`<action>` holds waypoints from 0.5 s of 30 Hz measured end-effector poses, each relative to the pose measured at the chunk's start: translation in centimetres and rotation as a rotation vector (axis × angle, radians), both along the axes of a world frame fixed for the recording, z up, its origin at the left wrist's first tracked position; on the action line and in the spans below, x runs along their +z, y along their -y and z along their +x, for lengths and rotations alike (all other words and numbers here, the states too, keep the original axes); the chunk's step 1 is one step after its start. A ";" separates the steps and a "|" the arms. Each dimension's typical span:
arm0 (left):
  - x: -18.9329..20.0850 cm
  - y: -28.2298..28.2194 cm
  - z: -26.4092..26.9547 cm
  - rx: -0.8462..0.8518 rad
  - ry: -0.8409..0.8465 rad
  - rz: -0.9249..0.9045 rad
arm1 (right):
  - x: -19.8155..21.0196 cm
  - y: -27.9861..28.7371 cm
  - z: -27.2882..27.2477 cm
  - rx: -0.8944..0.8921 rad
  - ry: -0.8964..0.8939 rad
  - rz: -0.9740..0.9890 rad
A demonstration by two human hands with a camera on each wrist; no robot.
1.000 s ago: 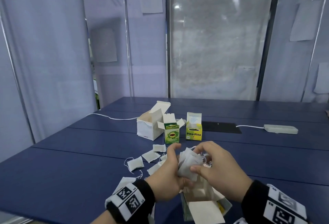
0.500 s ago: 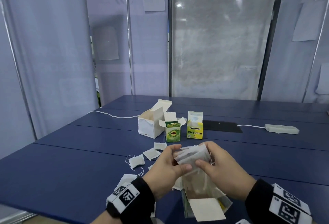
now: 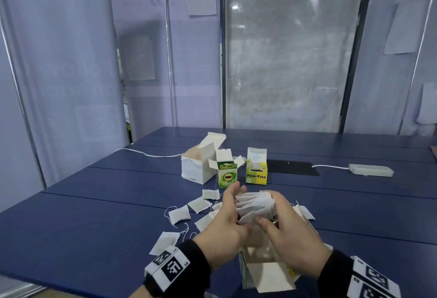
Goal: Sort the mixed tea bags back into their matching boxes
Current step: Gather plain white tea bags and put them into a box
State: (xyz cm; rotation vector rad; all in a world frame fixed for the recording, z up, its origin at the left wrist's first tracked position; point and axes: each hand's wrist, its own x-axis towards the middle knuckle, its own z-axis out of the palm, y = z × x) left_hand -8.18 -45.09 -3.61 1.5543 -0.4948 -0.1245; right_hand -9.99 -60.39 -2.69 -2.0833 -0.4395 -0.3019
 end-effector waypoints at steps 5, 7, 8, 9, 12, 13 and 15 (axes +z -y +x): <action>0.3 0.2 -0.3 -0.005 -0.036 -0.004 | -0.2 0.3 0.0 -0.014 -0.015 0.016; 0.3 0.2 -0.3 -0.026 -0.073 -0.051 | -0.1 0.5 0.2 -0.006 -0.046 0.049; 0.2 0.2 -0.3 -0.036 -0.092 -0.093 | -0.1 0.6 0.3 -0.006 -0.055 0.059; 0.2 0.2 -0.3 -0.045 -0.109 -0.135 | 0.0 0.8 0.4 -0.008 -0.058 0.066; 0.6 0.1 -0.1 -0.063 -0.167 -0.232 | -0.1 1.2 0.7 -0.012 -0.071 0.118; 0.7 0.0 0.0 -0.059 -0.197 -0.266 | -0.2 1.3 0.7 -0.013 -0.084 0.148; 1.1 0.0 0.4 -0.039 -0.287 -0.337 | -0.3 1.4 1.0 -0.018 -0.104 0.211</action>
